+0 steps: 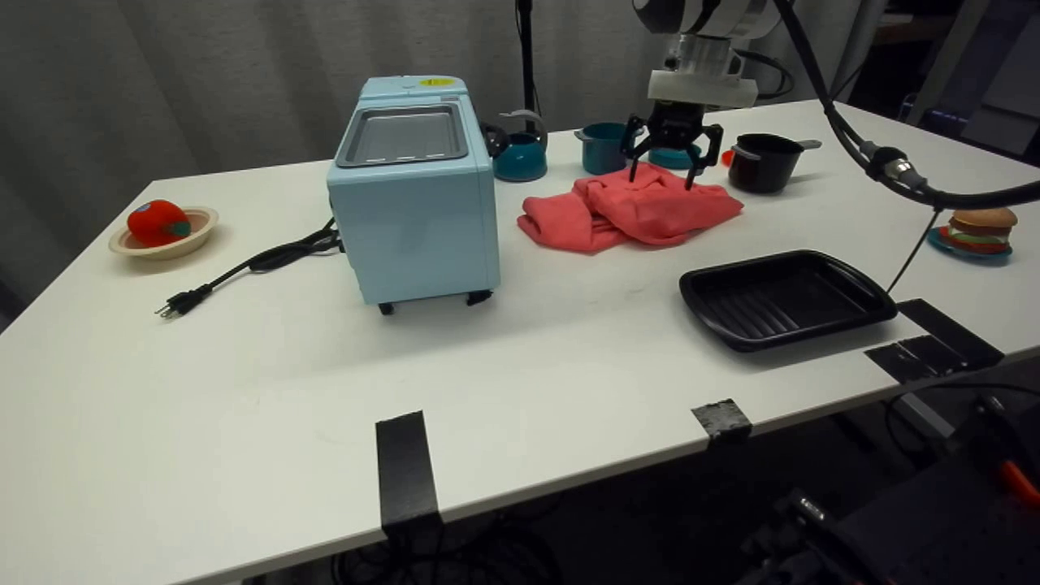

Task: Unfold the orange cloth

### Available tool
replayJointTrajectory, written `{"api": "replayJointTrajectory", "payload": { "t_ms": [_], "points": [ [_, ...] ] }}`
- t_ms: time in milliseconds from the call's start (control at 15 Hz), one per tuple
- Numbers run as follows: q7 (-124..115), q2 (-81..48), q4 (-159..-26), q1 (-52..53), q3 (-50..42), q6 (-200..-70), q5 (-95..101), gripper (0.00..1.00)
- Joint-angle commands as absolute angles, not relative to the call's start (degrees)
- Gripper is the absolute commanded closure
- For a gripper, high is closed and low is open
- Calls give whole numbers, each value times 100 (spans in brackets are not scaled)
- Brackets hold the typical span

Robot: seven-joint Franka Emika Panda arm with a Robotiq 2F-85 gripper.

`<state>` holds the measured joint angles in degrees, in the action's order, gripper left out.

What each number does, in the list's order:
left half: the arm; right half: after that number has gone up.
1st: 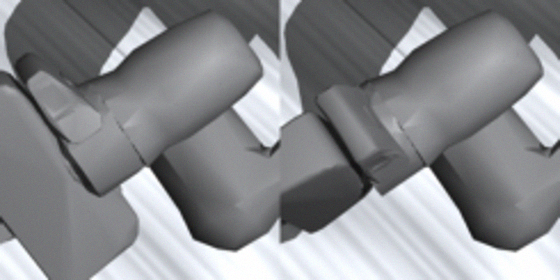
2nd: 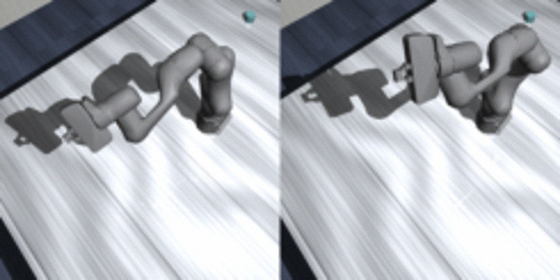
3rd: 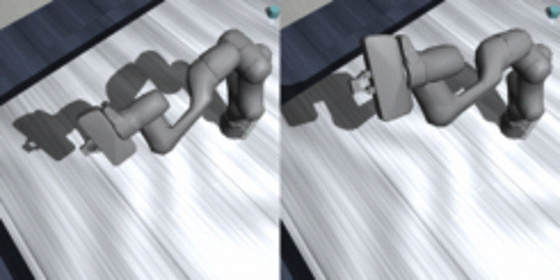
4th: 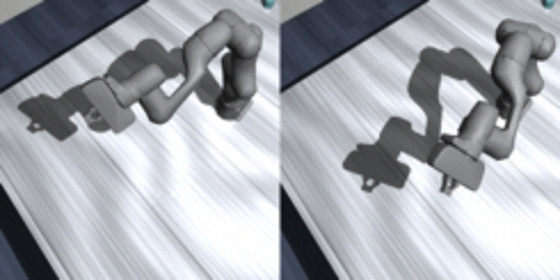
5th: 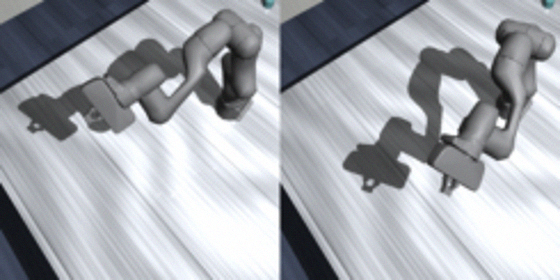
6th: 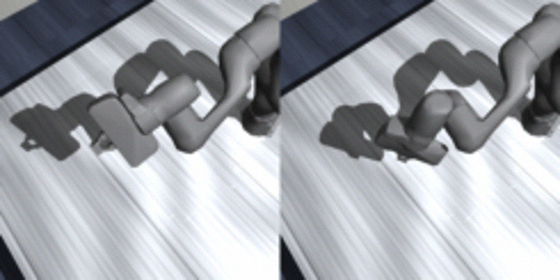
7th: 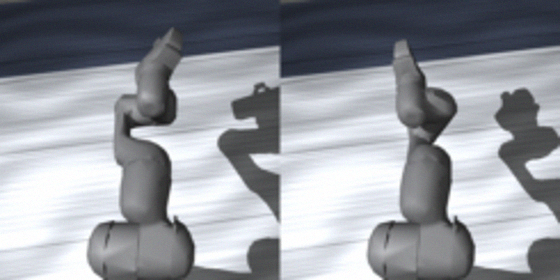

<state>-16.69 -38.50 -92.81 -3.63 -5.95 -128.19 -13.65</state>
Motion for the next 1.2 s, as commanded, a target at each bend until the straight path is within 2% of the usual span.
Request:
{"api": "replayJointTrajectory", "payload": {
  "t_ms": [0, 667, 733, 800, 867, 1133],
  "points": [
    [-2006, -4215, -8718, -482, -713, -12280, -1226, 0],
    [-2412, -4819, -8070, -665, -919, -11481, -1169, 1],
    [-2480, -4795, -8169, -618, -911, -11544, -1180, 18],
    [-2521, -4811, -8170, -612, -915, -11561, -1182, 26],
    [-2551, -4826, -8171, -602, -916, -11572, -1179, 29],
    [-2644, -4814, -8193, -568, -898, -11589, -1194, 61]
  ]
}}
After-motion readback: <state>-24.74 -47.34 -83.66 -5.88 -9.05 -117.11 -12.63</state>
